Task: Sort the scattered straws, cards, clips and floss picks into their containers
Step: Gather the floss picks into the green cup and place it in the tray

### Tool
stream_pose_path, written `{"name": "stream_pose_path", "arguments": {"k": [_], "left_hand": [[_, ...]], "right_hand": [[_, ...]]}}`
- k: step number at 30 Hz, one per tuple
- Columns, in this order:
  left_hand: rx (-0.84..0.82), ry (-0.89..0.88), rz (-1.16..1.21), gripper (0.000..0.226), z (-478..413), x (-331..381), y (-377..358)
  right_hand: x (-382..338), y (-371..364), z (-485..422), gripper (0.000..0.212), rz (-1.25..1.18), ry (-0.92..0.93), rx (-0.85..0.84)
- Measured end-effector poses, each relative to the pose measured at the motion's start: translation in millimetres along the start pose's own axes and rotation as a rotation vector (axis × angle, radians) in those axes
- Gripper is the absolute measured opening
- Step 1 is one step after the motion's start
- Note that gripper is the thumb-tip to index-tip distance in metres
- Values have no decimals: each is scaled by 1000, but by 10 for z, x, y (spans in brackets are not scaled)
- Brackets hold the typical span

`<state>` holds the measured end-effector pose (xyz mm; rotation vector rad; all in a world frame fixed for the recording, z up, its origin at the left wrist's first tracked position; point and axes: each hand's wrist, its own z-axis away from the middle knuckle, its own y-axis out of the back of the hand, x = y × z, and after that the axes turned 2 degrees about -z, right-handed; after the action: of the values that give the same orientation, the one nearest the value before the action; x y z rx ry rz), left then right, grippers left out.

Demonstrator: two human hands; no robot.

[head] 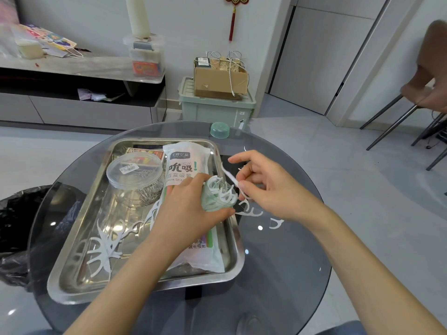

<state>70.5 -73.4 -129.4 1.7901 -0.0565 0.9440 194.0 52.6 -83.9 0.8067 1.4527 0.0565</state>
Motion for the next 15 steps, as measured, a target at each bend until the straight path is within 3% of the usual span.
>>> {"name": "stream_pose_path", "arguments": {"k": [7,12,15], "left_hand": [[-11,-7,-26,68,0,-7,-3],[3,-18,-7,64,16,29,6],[11,13,26,65,2,25,14]], "right_hand": [[-87,-6,27,17,211,75,124],[-103,-155,-1,19,104,129,164],[-121,-136,-15,9,93,170,242]]}}
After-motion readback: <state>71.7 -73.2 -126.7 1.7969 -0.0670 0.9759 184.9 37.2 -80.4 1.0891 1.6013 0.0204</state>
